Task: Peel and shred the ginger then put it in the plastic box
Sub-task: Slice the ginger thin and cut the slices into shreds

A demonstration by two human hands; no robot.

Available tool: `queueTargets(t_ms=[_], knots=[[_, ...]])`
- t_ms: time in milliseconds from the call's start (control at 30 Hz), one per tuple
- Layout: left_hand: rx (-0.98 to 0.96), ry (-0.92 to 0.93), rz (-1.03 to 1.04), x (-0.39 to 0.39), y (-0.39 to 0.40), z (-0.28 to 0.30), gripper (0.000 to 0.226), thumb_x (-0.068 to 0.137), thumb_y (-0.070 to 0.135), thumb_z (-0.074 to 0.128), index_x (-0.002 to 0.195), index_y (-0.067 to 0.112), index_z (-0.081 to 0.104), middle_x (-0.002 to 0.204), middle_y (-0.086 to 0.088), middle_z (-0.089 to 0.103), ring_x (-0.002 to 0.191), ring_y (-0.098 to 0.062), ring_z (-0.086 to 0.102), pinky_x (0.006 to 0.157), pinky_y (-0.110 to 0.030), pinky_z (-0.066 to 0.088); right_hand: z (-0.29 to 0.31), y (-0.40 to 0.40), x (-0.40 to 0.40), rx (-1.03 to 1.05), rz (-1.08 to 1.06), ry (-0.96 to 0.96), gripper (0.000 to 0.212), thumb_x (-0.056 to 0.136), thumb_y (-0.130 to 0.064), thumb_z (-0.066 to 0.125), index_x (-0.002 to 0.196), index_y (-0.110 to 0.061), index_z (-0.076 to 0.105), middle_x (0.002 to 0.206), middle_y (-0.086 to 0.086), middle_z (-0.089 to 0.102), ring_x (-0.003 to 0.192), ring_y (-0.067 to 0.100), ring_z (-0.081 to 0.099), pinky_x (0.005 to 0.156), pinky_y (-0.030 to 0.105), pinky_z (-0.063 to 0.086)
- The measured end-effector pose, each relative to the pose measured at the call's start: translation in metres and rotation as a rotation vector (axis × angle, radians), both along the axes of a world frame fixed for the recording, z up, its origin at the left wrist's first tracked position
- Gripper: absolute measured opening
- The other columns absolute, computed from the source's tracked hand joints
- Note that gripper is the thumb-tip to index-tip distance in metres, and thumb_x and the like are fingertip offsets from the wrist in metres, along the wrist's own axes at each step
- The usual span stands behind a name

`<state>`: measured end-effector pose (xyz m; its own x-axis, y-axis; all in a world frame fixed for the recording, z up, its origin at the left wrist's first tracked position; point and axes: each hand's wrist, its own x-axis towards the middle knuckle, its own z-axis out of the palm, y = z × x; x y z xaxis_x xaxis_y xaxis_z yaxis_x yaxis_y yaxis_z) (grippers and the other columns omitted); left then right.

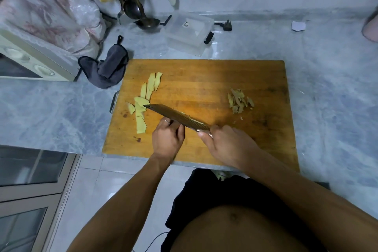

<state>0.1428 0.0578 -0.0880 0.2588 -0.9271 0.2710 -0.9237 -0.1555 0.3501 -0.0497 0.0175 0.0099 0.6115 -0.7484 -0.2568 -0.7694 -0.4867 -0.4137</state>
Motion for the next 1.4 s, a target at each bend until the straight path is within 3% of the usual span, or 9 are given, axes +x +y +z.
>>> queueTargets(t_ms=[367, 567, 901, 1134, 1401], knots=[[0.004, 0.010, 0.034, -0.001, -0.001, -0.002, 0.012, 0.082, 0.015, 0.064, 0.085, 0.017, 0.076, 0.094, -0.008, 0.068, 0.088, -0.027, 0.063, 0.055, -0.028, 0.048, -0.002, -0.001, -0.003, -0.003, 0.003, 0.023, 0.058, 0.103, -0.057, 0.022, 0.104, -0.011, 0.056, 0.096, 0.015, 0.065, 0.091, 0.038, 0.064, 0.064, 0.035, 0.034], [0.018, 0.022, 0.017, -0.001, -0.001, -0.001, 0.028, 0.085, 0.026, 0.050, 0.085, 0.015, 0.076, 0.095, -0.010, 0.069, 0.088, -0.029, 0.065, 0.057, -0.029, 0.050, -0.001, 0.001, 0.000, 0.006, -0.001, 0.009, 0.055, 0.104, -0.054, 0.023, 0.105, -0.010, 0.057, 0.096, 0.015, 0.065, 0.092, 0.038, 0.064, 0.064, 0.034, 0.034], [0.037, 0.012, -0.019, 0.002, 0.000, 0.002, 0.031, 0.084, 0.027, 0.049, 0.079, 0.010, 0.074, 0.082, -0.012, 0.067, 0.080, -0.032, 0.067, 0.054, -0.029, 0.050, -0.008, 0.003, 0.008, -0.032, 0.018, 0.050, 0.056, 0.105, -0.055, 0.023, 0.113, -0.010, 0.056, 0.102, 0.014, 0.067, 0.095, 0.036, 0.066, 0.065, 0.035, 0.034], [0.024, 0.011, -0.012, 0.001, 0.000, 0.003, 0.032, 0.084, 0.028, 0.048, 0.081, 0.012, 0.075, 0.086, -0.011, 0.069, 0.082, -0.030, 0.067, 0.054, -0.028, 0.050, -0.005, 0.005, 0.001, -0.027, 0.004, 0.005, 0.057, 0.103, -0.056, 0.023, 0.104, -0.011, 0.058, 0.095, 0.014, 0.065, 0.090, 0.037, 0.066, 0.063, 0.035, 0.036], [0.021, 0.020, 0.006, -0.001, -0.002, 0.002, 0.032, 0.085, 0.029, 0.047, 0.083, 0.014, 0.075, 0.088, -0.011, 0.068, 0.081, -0.031, 0.066, 0.054, -0.028, 0.049, -0.003, 0.004, 0.003, 0.006, -0.010, 0.012, 0.058, 0.104, -0.056, 0.023, 0.107, -0.010, 0.058, 0.101, 0.016, 0.065, 0.095, 0.038, 0.064, 0.069, 0.037, 0.039]])
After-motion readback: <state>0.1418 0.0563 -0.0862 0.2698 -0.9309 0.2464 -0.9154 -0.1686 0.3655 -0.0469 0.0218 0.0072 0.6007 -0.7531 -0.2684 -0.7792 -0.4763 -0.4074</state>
